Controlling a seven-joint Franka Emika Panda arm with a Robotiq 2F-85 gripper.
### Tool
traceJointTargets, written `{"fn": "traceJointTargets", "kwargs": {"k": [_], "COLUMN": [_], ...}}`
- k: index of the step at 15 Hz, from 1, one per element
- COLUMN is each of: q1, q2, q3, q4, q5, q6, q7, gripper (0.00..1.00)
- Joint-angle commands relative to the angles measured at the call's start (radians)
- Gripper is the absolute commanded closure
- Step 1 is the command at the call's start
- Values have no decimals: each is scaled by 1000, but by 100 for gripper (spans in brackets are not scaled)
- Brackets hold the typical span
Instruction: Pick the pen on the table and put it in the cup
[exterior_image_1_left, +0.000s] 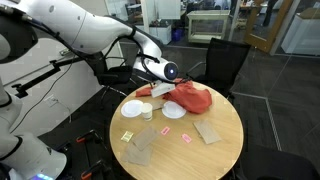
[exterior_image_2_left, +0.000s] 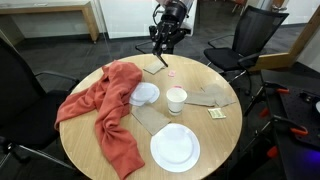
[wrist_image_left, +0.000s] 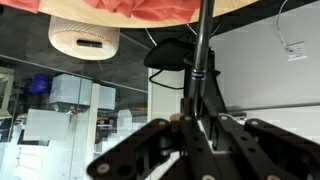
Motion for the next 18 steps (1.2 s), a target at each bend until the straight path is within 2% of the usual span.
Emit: {"fn": "traceJointTargets", "kwargs": {"k": [1, 4, 5, 6, 10, 11, 13, 18], "q1": [26, 34, 63, 68, 81, 82, 88, 75], "q2": [-17, 7, 6, 9, 13, 13, 18, 20], "q3": [-55, -79, -106, -114, -129, -129, -134, -129], "q4": [-28, -15, -7, -7, -7, -7, -6, -47], "q5": [80, 148, 108, 115, 112, 112, 112, 177], "q6": [-104, -186, -153, -159, -157, -157, -163, -239], "q7": [-98, -128, -96, -98, -97, -97, -120, -285], "gripper": [96, 96, 96, 86, 86, 96, 96, 96]}}
